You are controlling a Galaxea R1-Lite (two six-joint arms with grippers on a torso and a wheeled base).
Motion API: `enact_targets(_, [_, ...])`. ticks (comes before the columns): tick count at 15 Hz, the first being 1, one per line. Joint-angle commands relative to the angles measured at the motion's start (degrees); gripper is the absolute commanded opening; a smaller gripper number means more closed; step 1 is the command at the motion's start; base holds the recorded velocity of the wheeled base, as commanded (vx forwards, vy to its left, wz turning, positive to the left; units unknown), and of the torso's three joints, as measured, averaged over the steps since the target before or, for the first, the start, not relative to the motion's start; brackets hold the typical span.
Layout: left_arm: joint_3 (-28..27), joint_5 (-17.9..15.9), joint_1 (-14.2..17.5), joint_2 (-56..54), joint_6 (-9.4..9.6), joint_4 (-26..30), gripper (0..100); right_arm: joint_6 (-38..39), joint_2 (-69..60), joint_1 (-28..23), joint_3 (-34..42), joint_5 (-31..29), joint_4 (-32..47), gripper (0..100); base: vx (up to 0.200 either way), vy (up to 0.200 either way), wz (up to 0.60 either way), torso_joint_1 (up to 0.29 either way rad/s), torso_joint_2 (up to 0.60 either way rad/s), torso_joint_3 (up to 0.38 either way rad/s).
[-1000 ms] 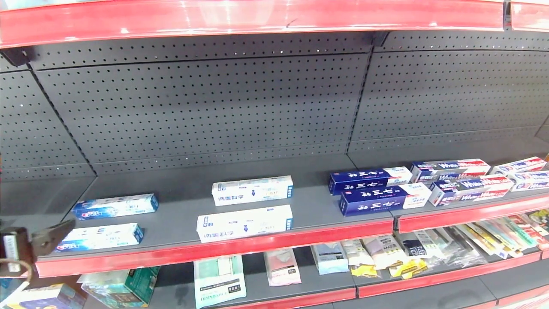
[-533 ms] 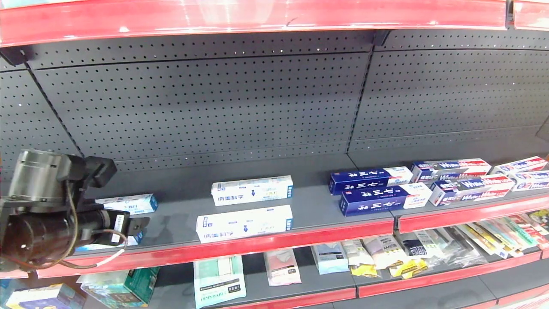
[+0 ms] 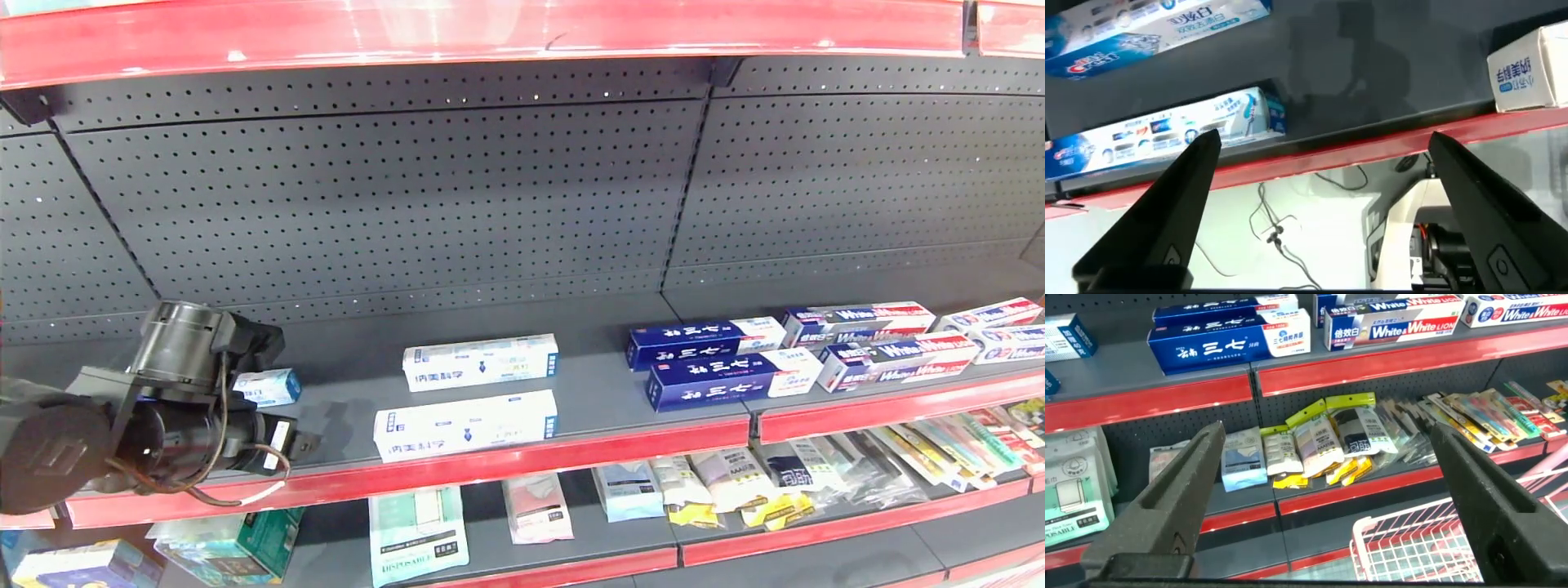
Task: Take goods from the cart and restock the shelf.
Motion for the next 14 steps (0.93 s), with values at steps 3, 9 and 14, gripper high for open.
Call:
enact_targets(3, [-4.04,-0.06,-1.83,5.48,-0.22,-0.06,100,-0.01,0.14,-0.01,0.05,-0.01,-0.03,100,0.0,0.0,0.0,0.0,0.0,0.0])
enact_targets(9, [-5.36,-0.06,-3.24,9.09,-0.31,-2.25,100,-0.01,0.14,-0.01,0.05,-0.01,-0.03,100,0.0,0.0,0.0,0.0,0.0,0.0])
enact_targets(14, [-5.88,0.03,-4.21,10.49,-0.48,-2.78,100,-0.01,0.14,-0.01,-0.04,-0.01,-0.03,100,0.0,0.0,0.0,0.0,0.0,0.0])
